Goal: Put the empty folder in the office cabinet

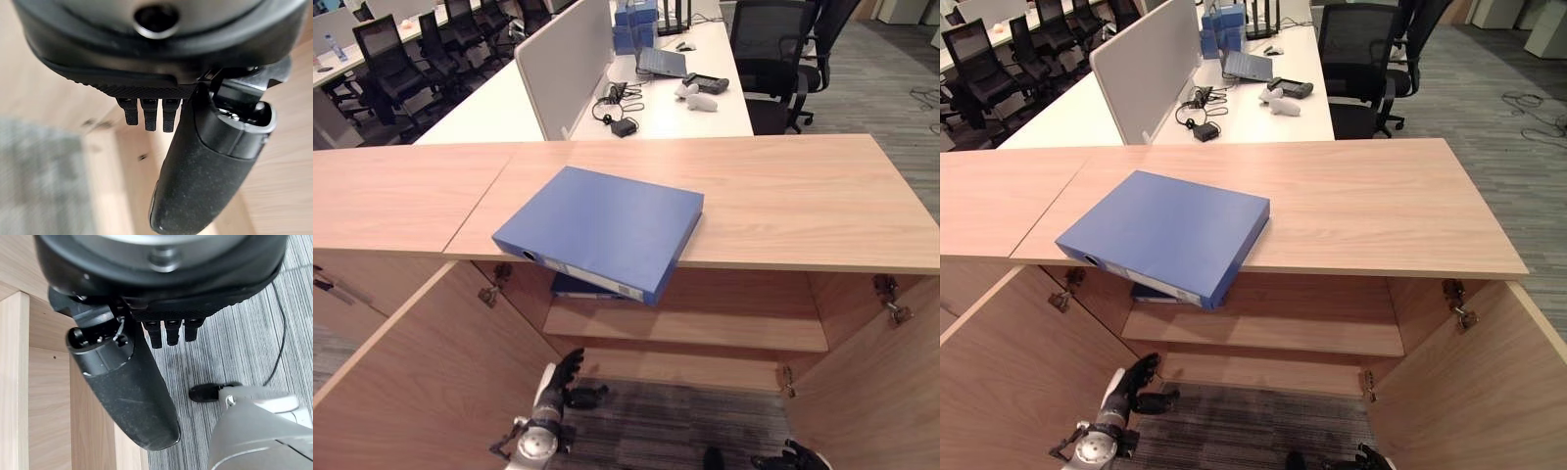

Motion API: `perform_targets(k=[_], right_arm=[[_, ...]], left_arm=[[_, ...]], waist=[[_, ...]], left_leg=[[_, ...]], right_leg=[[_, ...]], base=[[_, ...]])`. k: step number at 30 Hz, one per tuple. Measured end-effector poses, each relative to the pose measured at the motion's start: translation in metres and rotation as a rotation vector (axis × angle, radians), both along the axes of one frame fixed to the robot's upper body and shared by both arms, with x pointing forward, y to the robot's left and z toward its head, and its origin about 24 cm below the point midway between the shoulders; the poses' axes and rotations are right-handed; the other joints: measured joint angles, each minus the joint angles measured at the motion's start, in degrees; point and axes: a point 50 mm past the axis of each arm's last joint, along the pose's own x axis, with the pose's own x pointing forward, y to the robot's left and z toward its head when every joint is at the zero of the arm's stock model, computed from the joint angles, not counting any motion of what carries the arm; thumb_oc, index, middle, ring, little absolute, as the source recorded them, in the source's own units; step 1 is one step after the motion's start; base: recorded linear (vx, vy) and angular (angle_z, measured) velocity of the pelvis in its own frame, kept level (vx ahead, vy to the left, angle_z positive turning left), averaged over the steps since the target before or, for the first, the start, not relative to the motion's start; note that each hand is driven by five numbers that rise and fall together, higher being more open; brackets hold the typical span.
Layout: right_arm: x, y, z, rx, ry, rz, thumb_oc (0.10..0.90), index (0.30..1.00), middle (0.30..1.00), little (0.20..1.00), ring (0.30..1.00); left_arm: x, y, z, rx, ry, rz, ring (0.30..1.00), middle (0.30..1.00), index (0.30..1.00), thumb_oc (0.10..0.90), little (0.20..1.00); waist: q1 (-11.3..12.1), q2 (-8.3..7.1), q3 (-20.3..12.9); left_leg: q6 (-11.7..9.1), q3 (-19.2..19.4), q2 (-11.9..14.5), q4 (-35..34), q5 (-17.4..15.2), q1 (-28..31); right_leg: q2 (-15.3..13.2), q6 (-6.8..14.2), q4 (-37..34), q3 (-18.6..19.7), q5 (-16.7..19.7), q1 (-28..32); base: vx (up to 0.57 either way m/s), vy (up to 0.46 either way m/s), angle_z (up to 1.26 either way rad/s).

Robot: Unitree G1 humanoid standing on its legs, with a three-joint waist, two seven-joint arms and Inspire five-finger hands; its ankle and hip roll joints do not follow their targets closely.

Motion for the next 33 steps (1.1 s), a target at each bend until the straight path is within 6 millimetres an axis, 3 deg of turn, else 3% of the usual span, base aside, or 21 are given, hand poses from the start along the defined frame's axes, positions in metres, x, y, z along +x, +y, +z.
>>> perform_targets(k=[4, 10, 15, 17, 20, 22, 25, 33], right_arm=[[-0.021, 0.005, -0.005, -0.007, 0.054, -0.016, 0.800, 0.900, 0.900, 0.900, 0.900], [-0.026, 0.006, -0.006, -0.012, 0.068, -0.019, 0.800, 0.900, 0.900, 0.900, 0.900], [-0.015, 0.016, -0.007, -0.003, 0.061, 0.052, 0.800, 0.900, 0.900, 0.900, 0.900], [-0.013, 0.019, -0.008, -0.002, 0.058, 0.078, 0.800, 0.900, 0.900, 0.900, 0.900], [-0.016, 0.018, -0.008, -0.003, 0.066, 0.078, 0.800, 0.900, 0.900, 0.900, 0.900], [-0.024, 0.013, -0.008, -0.002, 0.088, 0.086, 0.800, 0.900, 0.900, 0.900, 0.900], [-0.034, 0.000, -0.007, -0.025, 0.128, 0.092, 0.800, 0.900, 0.900, 0.900, 0.900], [-0.037, -0.005, -0.006, -0.014, 0.132, 0.098, 0.800, 0.900, 0.900, 0.900, 0.900]], left_arm=[[-0.004, 0.016, 0.017, 0.063, -0.126, 0.146, 0.900, 0.900, 0.900, 0.800, 0.900], [-0.011, 0.037, 0.036, 0.217, -0.207, 0.192, 0.900, 0.900, 0.900, 0.800, 0.900], [0.000, 0.049, 0.073, 0.405, -0.393, 0.221, 0.900, 0.900, 0.900, 0.800, 0.900], [0.010, 0.048, 0.099, 0.495, -0.520, 0.203, 0.900, 0.900, 0.900, 0.800, 0.900], [0.022, 0.052, 0.133, 0.654, -0.662, 0.119, 0.900, 0.900, 0.900, 0.800, 0.900], [0.029, 0.058, 0.165, 0.855, -0.747, -0.033, 0.900, 0.900, 0.900, 0.800, 0.900], [0.039, 0.056, 0.195, 1.046, -0.833, -0.234, 0.900, 0.900, 0.900, 0.800, 0.900], [0.041, 0.041, 0.207, 1.153, -0.828, -0.538, 0.900, 0.900, 0.900, 0.800, 0.900]], waist=[[2.0, -1.65, -0.8], [3.8, -2.19, -0.8], [5.3, -2.04, -0.9], [5.6, -1.89, -0.9], [6.2, -1.24, -0.9], [6.2, -0.48, -1.0], [6.1, 1.53, -1.0], [4.6, 2.17, -1.4]], left_leg=[[0.0, -0.4, 0.5, 0.0, 0.2, 0.0], [-0.4, -1.5, 0.4, 0.1, 0.5, 0.3], [-0.5, -2.3, 0.5, 0.0, 0.6, 0.3], [-0.6, -3.3, 0.5, 0.0, 0.8, 0.3], [-0.8, -3.7, 0.7, 0.0, 1.0, 0.2], [-1.0, -3.9, 1.0, 0.0, 1.2, 0.1], [-1.2, -3.6, 1.1, 0.0, 1.3, 0.2], [-1.6, -3.4, 1.4, 0.0, 1.2, 0.3]], right_leg=[[0.5, -0.2, 0.0, -0.6, -0.1, 0.1], [0.3, -0.3, 0.0, -1.5, -0.2, 1.1], [0.2, 0.1, 0.0, -2.3, -0.6, 1.5], [0.2, 0.0, 0.0, -3.2, -0.7, 2.0], [0.4, -0.1, 0.0, -3.7, -0.8, 2.1], [0.6, -0.1, 0.0, -3.9, -0.8, 2.2], [0.7, -0.1, 0.0, -4.0, -0.7, 2.1], [1.0, -0.2, 0.0, -3.8, -0.7, 2.0]], base=[[0.01, -0.036, 0.06], [0.02, -0.032, 0.10], [0.02, -0.038, 0.09], [0.00, -0.065, 0.18], [-0.01, -0.065, 0.11], [-0.04, -0.053, 0.05], [-0.01, -0.030, -0.04], [0.01, -0.002, -0.01]])
